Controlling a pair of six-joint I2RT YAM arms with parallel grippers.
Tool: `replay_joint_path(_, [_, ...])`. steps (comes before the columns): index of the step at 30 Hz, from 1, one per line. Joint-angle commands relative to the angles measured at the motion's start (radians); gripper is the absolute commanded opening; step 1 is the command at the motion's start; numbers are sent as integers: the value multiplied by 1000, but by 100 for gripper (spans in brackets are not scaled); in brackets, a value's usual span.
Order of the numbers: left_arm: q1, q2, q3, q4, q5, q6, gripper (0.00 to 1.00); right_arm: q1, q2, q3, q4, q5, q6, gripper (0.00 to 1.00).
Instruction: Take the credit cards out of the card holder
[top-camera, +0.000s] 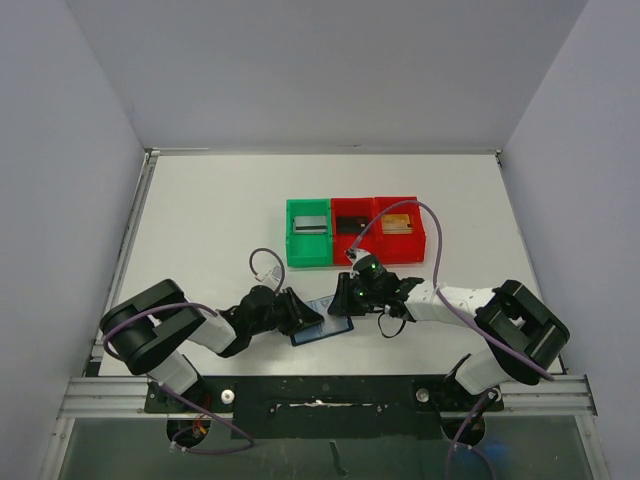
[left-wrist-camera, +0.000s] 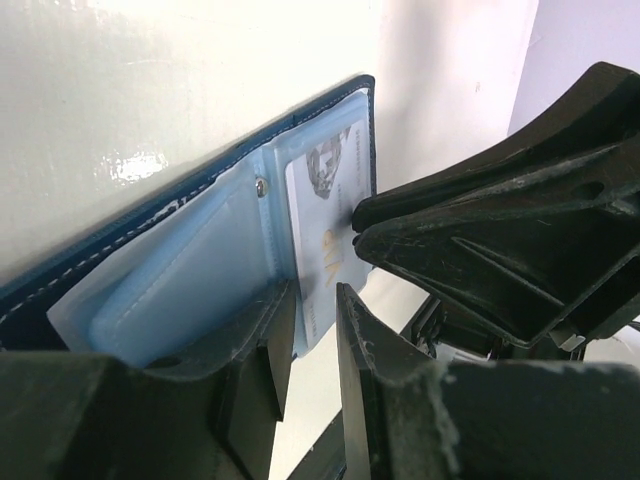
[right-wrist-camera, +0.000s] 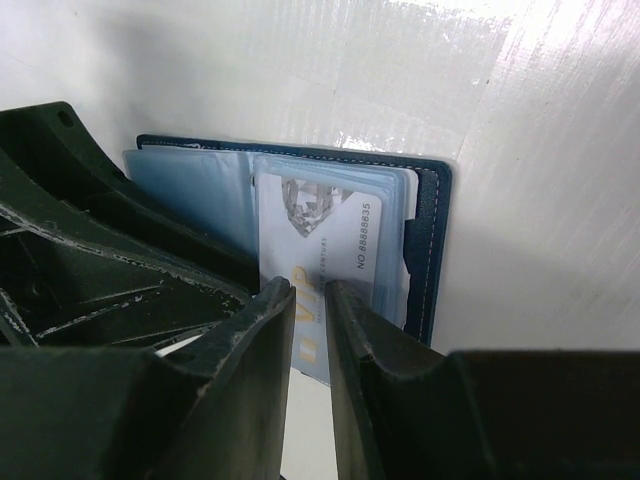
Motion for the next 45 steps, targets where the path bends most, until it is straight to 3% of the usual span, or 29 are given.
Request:
replay_joint_path(1, [0,-19,31,-106,-82,8,24,2,2,-27,-25,52,-4,22])
replay_joint_path(6, [-3,-14,59,-134,-97,17,23,2,4,-28,-24,53,-4,22])
replay_joint_path(12, [-6,-14,70,-160,-114,15,4,1,7,-29,-23,60,3,22])
replay_joint_path(15, [-6,-44,51,-172,-134,9,0,-3,3,-31,-28,70,7,22])
replay_joint_path(28, [-6,-97,18,-137,-132,28,0,-11,-21,-30,-39,73,-4,21])
replay_joint_path(31, [-6,-72,39,-112,-103,39,21,-11,-18,-26,-36,69,-8,21])
replay_joint_path(37, [-11,-3,77,-76,-62,56,25,-11,-13,-23,-33,66,-8,22])
replay_joint_path(45, [-12,74,56,22,-31,33,0,-11,-17,-30,-29,66,-7,22])
